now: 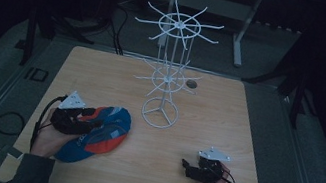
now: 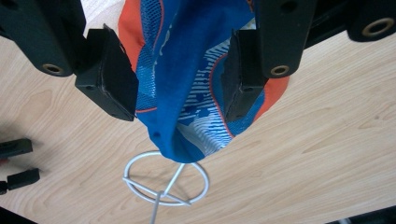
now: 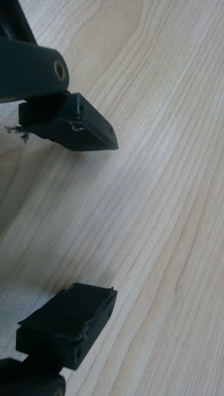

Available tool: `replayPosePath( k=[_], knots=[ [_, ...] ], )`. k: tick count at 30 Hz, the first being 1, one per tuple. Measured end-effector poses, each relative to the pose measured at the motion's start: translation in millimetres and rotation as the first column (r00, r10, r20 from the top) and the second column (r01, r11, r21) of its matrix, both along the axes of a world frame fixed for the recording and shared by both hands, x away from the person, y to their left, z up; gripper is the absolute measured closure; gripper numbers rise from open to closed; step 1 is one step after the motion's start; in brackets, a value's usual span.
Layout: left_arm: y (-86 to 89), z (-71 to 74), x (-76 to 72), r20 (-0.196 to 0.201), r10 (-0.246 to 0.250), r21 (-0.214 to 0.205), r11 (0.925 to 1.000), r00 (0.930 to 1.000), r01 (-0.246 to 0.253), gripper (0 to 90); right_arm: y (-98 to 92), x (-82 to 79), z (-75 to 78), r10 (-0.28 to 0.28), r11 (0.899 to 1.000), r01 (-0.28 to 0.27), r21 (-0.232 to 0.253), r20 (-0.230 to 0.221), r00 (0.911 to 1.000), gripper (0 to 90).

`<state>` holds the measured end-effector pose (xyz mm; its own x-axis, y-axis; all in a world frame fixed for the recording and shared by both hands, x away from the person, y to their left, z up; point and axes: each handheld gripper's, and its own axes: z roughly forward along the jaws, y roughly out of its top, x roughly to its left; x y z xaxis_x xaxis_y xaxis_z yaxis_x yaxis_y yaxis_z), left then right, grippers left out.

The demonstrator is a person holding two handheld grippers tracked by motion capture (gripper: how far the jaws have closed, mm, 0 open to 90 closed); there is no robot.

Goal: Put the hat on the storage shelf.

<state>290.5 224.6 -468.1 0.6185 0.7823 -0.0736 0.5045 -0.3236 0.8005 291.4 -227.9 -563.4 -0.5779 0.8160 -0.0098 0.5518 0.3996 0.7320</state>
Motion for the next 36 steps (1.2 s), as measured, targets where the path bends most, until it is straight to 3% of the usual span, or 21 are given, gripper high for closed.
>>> replayPosePath(
  k=[11, 16, 21, 36],
  knots=[
    [1.0, 9.1, -2.4, -0.008, -0.02, 0.022, 0.9996, 0.9998, 0.02, 47.7, 0.1, -0.3, 0.1, 0.0, 1.0, 0.0, 0.001, -0.002, 1.0, 23.4],
    [-3.6, 11.8, 2.5, -0.039, -0.01, 0.065, 0.9978, 0.9992, 0.013, 46.8, 0.1, -0.5, 0.1, -0.001, 1.0, 0.001, 0.001, -0.003, 1.0, 23.4],
    [-11.9, 11.6, 10.1, -0.087, -0.01, 0.137, 0.9903, 0.9961, 0.022, 41.7, 0.3, -0.6, 0.2, -0.002, 1.0, 0.002, 0.004, -0.004, 1.0, 23.4],
    [-31.2, 2.5, 32.0, -0.182, -0.063, 0.245, 0.9636, 0.9813, 0.107, 35.9, 0.2, -0.9, 0.2, 0.0, 1.0, 0.0, 0.003, -0.004, 1.0, 23.4]
  ],
)
